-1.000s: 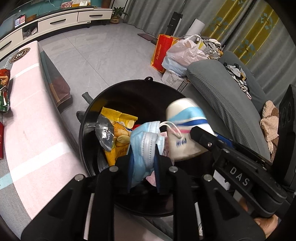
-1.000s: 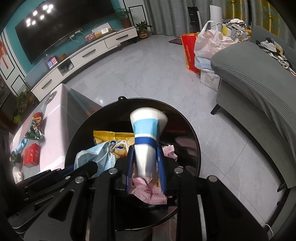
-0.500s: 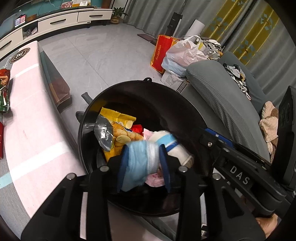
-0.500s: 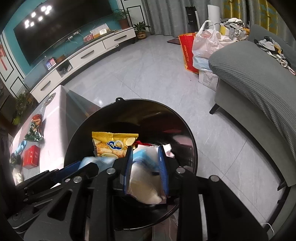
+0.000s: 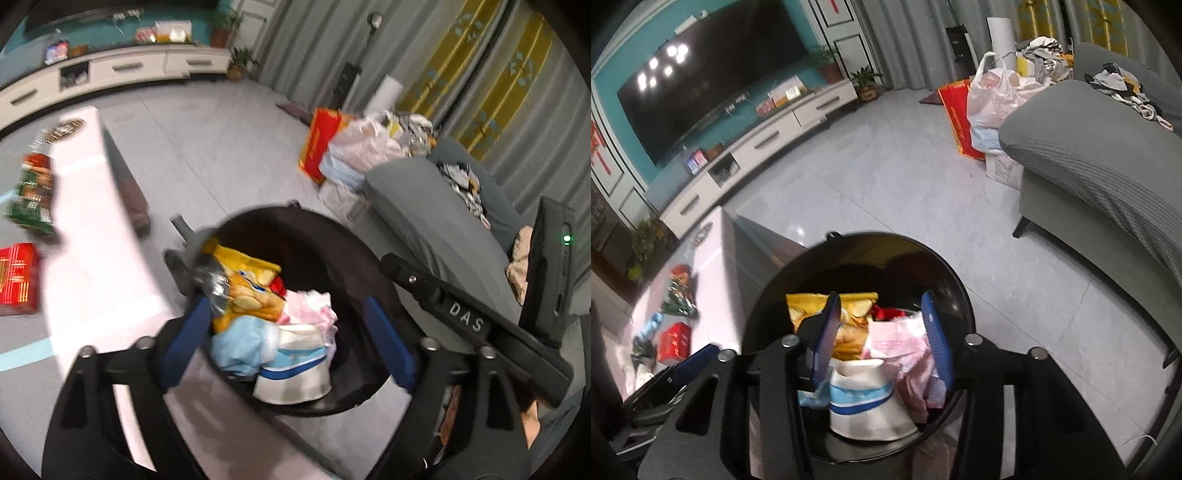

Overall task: Collect trash
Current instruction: 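Lower both items into the bin and open both tools to drop them, then move both tools back over the remaining trash on the mat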

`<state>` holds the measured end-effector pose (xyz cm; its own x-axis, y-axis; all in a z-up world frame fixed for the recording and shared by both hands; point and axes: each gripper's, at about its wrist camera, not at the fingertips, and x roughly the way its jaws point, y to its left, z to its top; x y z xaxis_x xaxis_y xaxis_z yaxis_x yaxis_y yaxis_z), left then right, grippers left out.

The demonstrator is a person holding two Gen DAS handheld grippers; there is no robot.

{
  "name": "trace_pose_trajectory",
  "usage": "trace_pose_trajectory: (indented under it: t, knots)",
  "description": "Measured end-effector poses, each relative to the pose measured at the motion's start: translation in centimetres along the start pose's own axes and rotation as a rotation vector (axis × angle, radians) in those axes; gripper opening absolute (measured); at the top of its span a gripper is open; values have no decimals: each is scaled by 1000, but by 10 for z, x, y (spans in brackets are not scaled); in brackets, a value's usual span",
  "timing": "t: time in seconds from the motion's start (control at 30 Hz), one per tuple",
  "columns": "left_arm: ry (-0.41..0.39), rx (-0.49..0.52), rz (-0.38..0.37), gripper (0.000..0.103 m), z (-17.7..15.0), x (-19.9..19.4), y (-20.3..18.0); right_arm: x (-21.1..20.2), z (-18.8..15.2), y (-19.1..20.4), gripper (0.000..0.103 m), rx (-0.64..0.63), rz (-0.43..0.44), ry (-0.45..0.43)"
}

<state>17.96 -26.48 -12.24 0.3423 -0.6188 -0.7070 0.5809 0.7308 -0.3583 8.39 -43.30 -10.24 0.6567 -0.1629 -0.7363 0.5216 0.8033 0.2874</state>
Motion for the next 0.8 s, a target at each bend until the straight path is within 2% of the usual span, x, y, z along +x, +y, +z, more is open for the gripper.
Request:
trace_pose_trajectory:
  t: [0.13, 0.23, 0.47, 0.6, 0.67, 0.8]
  knots:
    - [-81, -27, 51, 96, -7, -41, 18, -10, 1, 12, 65, -6, 56, -51]
    - [-132, -48, 111, 99, -12, -69, 34, -16, -4, 34, 70, -50, 115, -74]
    - [-233, -142, 297, 99, -37, -140, 102, -17, -24, 104, 80, -234, 275, -42]
    - [-243, -214, 433, 99, -60, -176, 158, -10, -47, 157, 82, -368, 331, 15]
    - [-234, -247, 479, 99, -70, -187, 183, -4, -59, 180, 84, -416, 345, 50]
    - [-204, -255, 517, 99, -81, -195, 220, 12, -76, 227, 89, -460, 374, 116]
